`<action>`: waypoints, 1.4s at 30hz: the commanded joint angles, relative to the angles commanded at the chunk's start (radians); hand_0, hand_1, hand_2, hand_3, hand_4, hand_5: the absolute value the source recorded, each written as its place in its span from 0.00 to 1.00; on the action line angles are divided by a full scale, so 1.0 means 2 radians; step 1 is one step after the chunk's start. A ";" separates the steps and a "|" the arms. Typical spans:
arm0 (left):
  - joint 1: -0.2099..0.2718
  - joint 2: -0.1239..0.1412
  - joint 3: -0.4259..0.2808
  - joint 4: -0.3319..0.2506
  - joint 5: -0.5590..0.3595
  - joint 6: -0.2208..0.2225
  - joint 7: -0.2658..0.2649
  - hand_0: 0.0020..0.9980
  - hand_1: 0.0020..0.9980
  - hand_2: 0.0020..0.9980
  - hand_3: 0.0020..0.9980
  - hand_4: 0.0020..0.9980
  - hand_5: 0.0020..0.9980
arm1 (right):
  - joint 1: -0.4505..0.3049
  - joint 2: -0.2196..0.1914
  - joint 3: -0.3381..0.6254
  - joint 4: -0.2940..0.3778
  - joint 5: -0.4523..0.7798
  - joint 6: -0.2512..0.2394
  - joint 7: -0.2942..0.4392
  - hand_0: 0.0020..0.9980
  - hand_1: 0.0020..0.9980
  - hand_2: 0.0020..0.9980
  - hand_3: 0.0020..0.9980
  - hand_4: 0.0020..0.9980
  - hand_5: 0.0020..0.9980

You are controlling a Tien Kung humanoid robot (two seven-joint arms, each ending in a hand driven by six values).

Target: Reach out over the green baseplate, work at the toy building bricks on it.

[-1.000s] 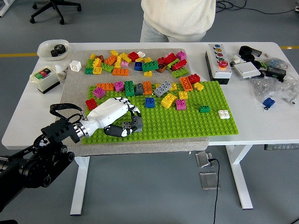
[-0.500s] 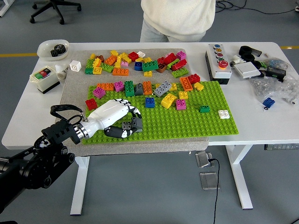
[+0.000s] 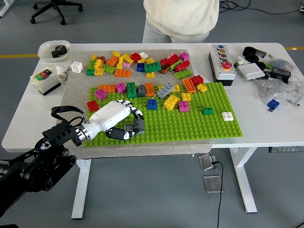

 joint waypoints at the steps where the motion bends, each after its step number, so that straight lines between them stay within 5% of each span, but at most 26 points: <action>1: 0.000 0.000 0.000 0.000 0.000 0.000 0.000 0.80 0.70 0.58 0.64 0.65 0.18 | 0.000 0.000 0.000 0.000 0.000 0.000 0.000 0.74 0.62 0.63 0.53 0.75 0.50; 42: -0.002 -0.004 0.000 0.001 -0.010 -0.002 -0.002 0.81 0.70 0.59 0.64 0.65 0.18 | 0.002 -0.001 0.001 0.000 0.001 0.000 0.000 0.74 0.62 0.63 0.53 0.75 0.50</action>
